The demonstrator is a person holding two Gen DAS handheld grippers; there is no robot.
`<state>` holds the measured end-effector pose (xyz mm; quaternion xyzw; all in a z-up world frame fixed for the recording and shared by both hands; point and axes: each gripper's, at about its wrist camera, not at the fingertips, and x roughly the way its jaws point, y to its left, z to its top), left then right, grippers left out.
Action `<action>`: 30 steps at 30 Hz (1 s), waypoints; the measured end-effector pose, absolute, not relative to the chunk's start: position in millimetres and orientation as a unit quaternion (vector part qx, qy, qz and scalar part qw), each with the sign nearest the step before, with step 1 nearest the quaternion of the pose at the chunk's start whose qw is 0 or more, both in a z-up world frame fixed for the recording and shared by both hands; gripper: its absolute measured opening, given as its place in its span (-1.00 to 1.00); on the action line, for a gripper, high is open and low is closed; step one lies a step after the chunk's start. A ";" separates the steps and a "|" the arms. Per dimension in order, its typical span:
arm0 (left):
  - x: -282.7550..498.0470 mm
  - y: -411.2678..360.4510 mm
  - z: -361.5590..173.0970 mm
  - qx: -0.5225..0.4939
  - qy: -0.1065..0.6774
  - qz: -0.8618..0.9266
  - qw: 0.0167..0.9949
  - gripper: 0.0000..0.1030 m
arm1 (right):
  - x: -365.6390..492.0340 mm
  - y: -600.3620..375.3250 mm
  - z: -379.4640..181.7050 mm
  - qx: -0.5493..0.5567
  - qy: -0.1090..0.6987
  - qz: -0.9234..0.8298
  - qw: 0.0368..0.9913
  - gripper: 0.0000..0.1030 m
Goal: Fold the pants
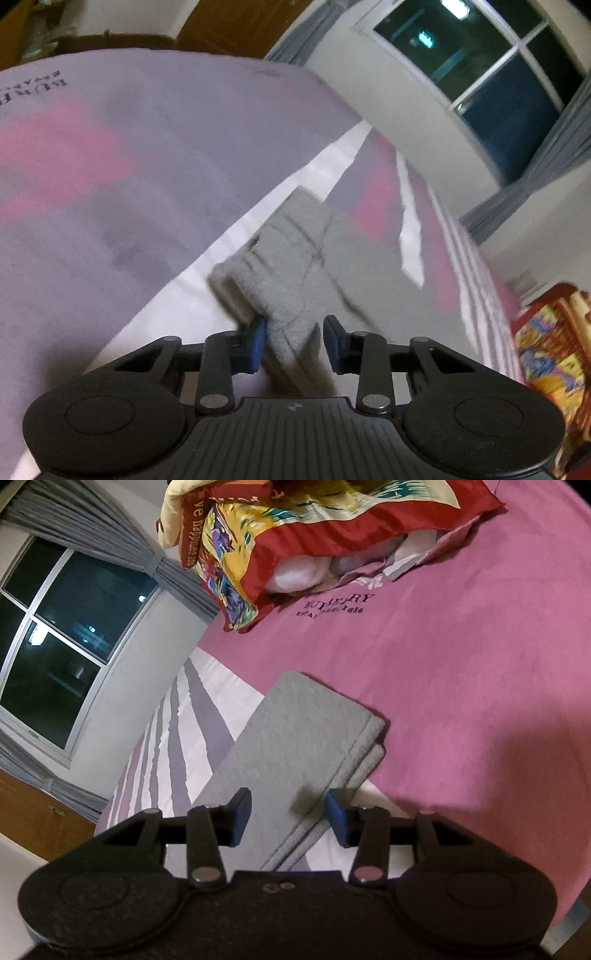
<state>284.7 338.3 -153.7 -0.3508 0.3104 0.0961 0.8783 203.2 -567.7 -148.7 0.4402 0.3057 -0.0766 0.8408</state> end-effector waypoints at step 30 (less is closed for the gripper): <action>330.2 340.6 -169.2 -0.283 0.358 0.078 0.886 -0.65 | 199.9 -602.2 -160.8 0.489 0.276 -0.099 0.822 -0.26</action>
